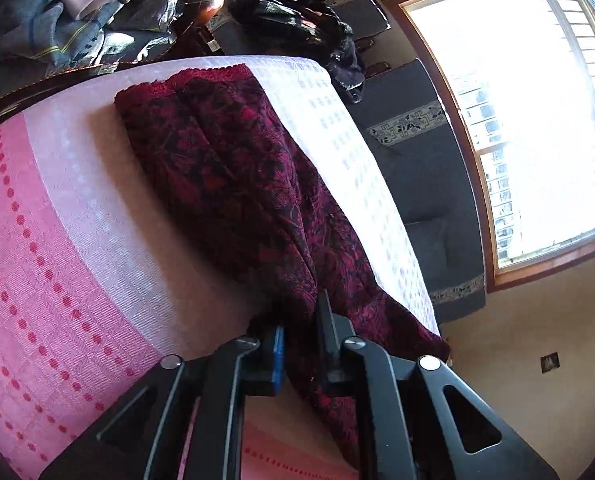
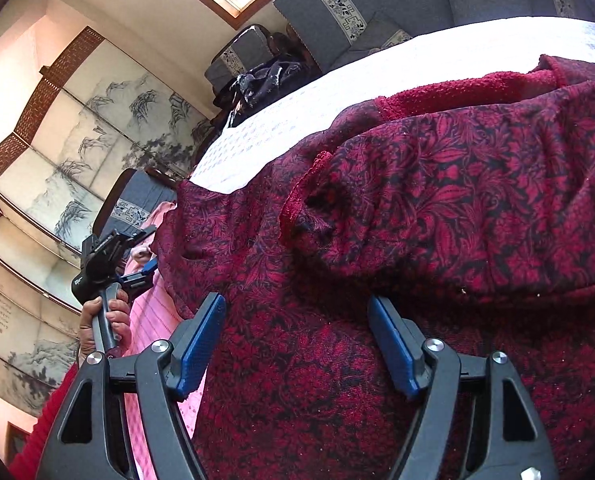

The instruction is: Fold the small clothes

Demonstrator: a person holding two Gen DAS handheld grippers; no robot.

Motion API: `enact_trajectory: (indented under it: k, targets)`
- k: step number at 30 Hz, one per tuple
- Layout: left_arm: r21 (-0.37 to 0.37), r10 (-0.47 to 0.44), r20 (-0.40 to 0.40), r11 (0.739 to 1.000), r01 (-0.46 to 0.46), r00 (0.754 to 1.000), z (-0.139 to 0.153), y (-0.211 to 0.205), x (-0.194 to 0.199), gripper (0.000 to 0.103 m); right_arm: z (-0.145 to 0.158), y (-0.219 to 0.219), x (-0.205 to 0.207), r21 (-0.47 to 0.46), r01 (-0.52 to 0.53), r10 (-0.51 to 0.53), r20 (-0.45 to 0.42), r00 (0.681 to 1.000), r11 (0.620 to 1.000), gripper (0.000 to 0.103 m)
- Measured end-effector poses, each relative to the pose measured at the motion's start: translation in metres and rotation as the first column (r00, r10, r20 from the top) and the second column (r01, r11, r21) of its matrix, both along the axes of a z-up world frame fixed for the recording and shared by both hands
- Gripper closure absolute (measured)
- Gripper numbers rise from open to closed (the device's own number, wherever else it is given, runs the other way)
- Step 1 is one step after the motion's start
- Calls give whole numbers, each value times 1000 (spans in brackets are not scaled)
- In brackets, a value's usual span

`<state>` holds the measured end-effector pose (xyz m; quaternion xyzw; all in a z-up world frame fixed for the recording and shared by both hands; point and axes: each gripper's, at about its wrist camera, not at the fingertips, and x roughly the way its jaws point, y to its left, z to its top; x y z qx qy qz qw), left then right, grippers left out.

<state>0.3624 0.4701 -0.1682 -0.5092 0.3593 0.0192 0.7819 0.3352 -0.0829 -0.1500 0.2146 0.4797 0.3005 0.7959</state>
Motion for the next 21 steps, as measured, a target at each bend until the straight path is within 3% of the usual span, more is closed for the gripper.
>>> enact_trajectory:
  k: [3, 5, 7, 9, 12, 15, 18, 21]
  targets:
    - [112, 20, 65, 993, -27, 998, 17, -12, -3, 93, -1, -6, -1, 27, 7, -7, -1, 1000, 1000, 32]
    - [137, 6, 165, 990, -28, 986, 42, -28, -8, 93, -1, -12, 0, 51, 21, -21, -10, 1000, 998, 31]
    - [175, -36, 231, 985, -5, 972, 74, -52, -8, 93, 2, -22, 1, 80, 46, -44, -17, 999, 996, 31]
    - [262, -121, 277, 964, 46, 953, 109, -87, -6, 93, 9, -37, 1, 120, 91, -88, -24, 996, 989, 30]
    - [373, -273, 327, 917, 142, 905, 154, -158, -2, 93, 26, -70, -3, 189, 162, -161, -21, 987, 969, 30]
    - [445, -419, 349, 861, 245, 838, 180, -237, 2, 93, 49, -107, -13, 177, 228, -237, 30, 971, 957, 30]
    - [494, -538, 322, 797, 347, 779, 182, -316, 10, 93, 64, -144, -25, 165, 275, -288, 62, 956, 947, 30]
    - [544, -638, 271, 719, 432, 721, 165, -390, 19, 93, 67, -181, -36, 176, 322, -338, 68, 939, 930, 28]
